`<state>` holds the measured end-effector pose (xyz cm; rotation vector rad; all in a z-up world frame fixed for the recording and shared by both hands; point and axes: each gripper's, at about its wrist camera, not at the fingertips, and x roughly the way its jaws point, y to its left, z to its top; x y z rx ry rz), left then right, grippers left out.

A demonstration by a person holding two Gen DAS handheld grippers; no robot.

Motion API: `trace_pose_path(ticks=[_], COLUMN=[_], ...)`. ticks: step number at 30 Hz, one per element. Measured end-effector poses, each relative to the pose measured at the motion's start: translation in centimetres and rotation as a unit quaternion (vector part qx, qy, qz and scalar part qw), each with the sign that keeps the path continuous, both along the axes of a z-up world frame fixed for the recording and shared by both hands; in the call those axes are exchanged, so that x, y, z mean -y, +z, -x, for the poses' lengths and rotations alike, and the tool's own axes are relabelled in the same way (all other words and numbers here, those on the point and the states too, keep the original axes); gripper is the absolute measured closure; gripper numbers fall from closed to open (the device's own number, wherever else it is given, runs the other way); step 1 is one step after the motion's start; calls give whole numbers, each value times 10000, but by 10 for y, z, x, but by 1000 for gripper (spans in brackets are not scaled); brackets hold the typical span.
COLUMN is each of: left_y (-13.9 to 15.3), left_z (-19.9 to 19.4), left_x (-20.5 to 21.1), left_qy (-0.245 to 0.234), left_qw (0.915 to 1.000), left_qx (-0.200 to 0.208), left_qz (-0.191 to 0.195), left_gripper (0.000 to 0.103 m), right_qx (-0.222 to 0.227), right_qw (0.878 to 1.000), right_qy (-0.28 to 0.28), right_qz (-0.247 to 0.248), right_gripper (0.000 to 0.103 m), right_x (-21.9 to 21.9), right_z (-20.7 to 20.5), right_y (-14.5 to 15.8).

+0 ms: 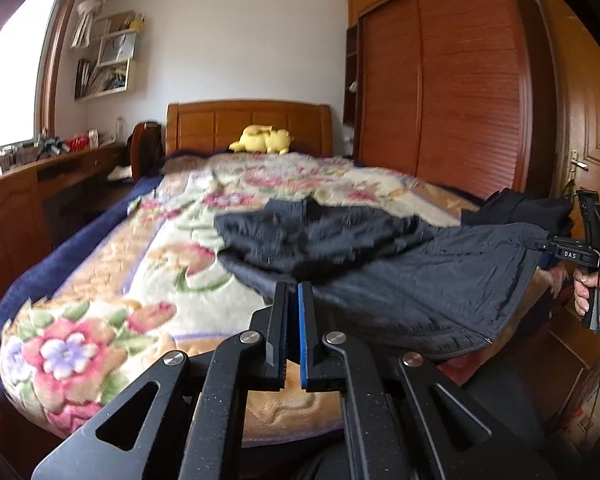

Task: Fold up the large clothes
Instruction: 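Grasp the jacket edge with both tools and lift it over the other half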

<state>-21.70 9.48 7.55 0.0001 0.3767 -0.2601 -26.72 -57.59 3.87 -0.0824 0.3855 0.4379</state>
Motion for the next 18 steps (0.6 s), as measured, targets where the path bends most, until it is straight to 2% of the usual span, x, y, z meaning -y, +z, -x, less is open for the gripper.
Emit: trace_pose_path(ticks=[2,3,5,7,9,12,16,18], left_y=[15,19,38,52,52,26,-24,-43], left_z=[9,12,26,35,29,6,-12,-18], left_x=[-2,-2,-7,-10,-8,-12,-23,-28], left_qy=[-27,-21,68,34,147,150,275,247], left_qw=[9999,9998,9984,9973,9969,9988,9969,9951], left_qx=[163,222,565,737,703,142,-581,-842], left_qz=[12,8,-10,-10,-311,-449,-462,-452], left_gripper=[99,103,103,103,103,103,103,98], right_qx=[165,249,388,479,528,376,254,250], right_qw=[9999,9997,9992,9988,9979,9968,9968,9970], right_qy=[39,27,2,26,0,1,16,-1], right_qz=[-29,-4,32,112,378,708,754,728], right_gripper=[96,96,97,99,99,99,99,99], right_x=[10,13,16,18,10,-6,-10,-10], right_z=[14,21,33,43,46,35,30,30], right_y=[13,18,27,36,37,24,13,13])
